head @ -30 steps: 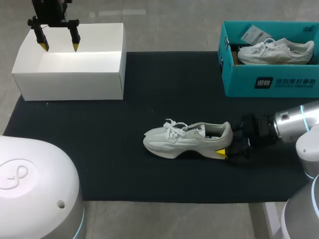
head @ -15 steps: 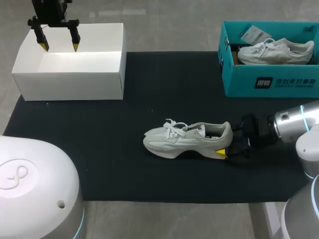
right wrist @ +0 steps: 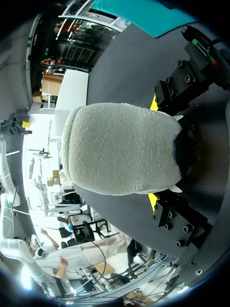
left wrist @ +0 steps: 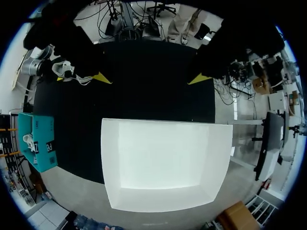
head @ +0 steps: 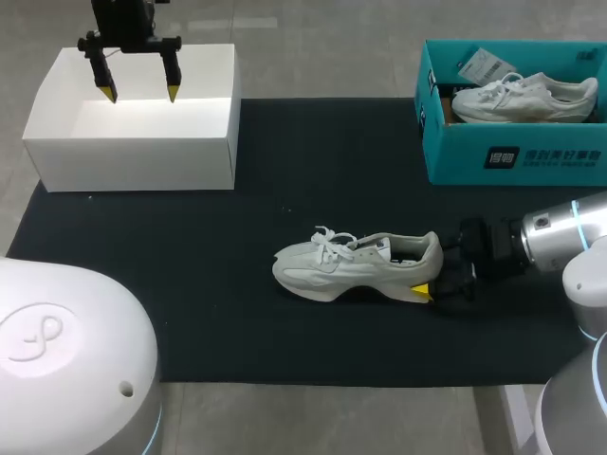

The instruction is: Take the shoe out of the shoebox, open the shoe tongue, remove and reinsert the insole, then place the shoe into the shoebox

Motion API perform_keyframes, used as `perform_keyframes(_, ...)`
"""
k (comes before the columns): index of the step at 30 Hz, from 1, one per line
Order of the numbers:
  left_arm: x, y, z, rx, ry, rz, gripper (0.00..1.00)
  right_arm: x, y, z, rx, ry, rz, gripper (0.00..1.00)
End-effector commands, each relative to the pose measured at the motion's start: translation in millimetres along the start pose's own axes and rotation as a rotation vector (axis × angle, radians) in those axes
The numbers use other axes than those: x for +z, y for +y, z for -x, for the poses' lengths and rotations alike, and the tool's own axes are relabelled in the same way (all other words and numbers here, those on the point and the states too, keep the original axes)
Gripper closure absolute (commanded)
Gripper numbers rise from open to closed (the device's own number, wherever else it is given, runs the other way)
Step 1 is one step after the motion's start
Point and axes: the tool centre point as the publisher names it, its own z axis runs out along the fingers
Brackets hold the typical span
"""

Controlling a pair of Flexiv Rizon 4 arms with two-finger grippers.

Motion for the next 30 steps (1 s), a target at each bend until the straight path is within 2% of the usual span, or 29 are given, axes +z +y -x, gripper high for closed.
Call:
perform_keyframes(1, -2, 24, -16.3, 0.001, -0.020, -0.007, 0.00, 3, -0.7, 0.7, 0.000, -0.003, -0.001, 1.00)
perform_keyframes(2, 0, 29, -20.9, 0.009, -0.006, 0.010, 0.00, 3, -0.7, 0.7, 0.000, -0.003, -0.001, 1.00)
perform_keyframes(6, 3, 49, -45.4, 0.007, -0.007, -0.008, 0.00, 3, -0.7, 0.7, 0.000, -0.003, -0.001, 1.00)
perform_keyframes(8, 7, 56, -58.8, -0.070, -0.136, -0.053, 0.00, 3, -0.7, 0.7, 0.000, -0.003, -0.001, 1.00)
perform_keyframes(12, 4, 69, -80.2, -0.116, -0.170, -0.089, 0.00, 3, -0.7, 0.7, 0.000, -0.003, -0.001, 1.00)
perform_keyframes(15, 2, 77, -96.5, -0.126, -0.150, -0.088, 0.00, 3, -0.7, 0.7, 0.000, -0.003, -0.001, 1.00)
perform_keyframes(20, 10, 90, -121.4, -0.120, -0.018, -0.026, 0.00, 3, -0.7, 0.7, 0.000, -0.003, -0.001, 1.00)
perform_keyframes(23, 17, 93, -134.7, -0.081, -0.017, 0.011, 0.00, 3, -0.7, 0.7, 0.000, -0.003, -0.001, 1.00)
perform_keyframes(30, 36, 108, -166.8, 0.043, -0.002, -0.017, 0.00, 3, -0.7, 0.7, 0.000, -0.003, -0.001, 1.00)
